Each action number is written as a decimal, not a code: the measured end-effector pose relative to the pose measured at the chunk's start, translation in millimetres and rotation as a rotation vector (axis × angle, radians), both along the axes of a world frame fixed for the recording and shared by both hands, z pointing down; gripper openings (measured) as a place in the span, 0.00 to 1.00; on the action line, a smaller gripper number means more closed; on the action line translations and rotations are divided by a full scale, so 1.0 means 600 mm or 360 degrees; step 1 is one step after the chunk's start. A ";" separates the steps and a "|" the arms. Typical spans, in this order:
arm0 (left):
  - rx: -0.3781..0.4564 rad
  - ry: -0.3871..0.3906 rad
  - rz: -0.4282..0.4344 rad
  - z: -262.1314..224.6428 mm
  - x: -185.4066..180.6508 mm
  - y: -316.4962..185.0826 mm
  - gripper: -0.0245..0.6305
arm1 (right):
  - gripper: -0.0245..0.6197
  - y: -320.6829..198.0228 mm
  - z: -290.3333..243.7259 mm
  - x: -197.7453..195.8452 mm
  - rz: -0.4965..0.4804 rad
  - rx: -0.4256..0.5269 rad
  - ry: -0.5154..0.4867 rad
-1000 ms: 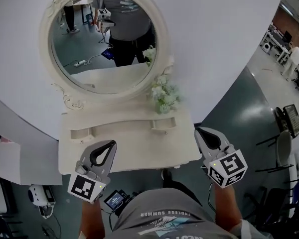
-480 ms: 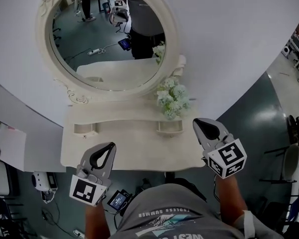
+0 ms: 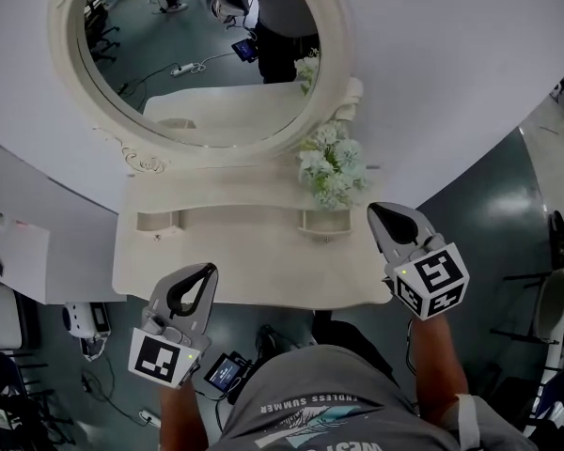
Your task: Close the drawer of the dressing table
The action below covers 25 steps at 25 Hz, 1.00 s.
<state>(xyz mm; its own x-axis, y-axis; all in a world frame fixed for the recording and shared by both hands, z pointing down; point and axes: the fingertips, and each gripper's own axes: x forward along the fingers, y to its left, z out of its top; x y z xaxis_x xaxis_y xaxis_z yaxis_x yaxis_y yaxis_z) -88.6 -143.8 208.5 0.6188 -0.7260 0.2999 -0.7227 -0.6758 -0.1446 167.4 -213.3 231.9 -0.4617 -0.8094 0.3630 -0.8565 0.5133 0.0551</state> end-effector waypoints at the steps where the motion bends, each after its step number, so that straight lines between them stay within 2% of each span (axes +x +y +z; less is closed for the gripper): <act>1: -0.0011 -0.0003 -0.0004 0.005 0.000 -0.001 0.04 | 0.04 -0.005 0.007 0.000 -0.0001 -0.0009 0.0000; 15: -0.0174 -0.0049 -0.0037 0.084 -0.013 -0.038 0.04 | 0.04 -0.076 0.135 -0.008 -0.0011 -0.0195 0.0048; 25: -0.0263 -0.0069 -0.0032 0.144 -0.005 -0.044 0.04 | 0.04 -0.073 0.252 -0.012 -0.0016 -0.0367 0.0036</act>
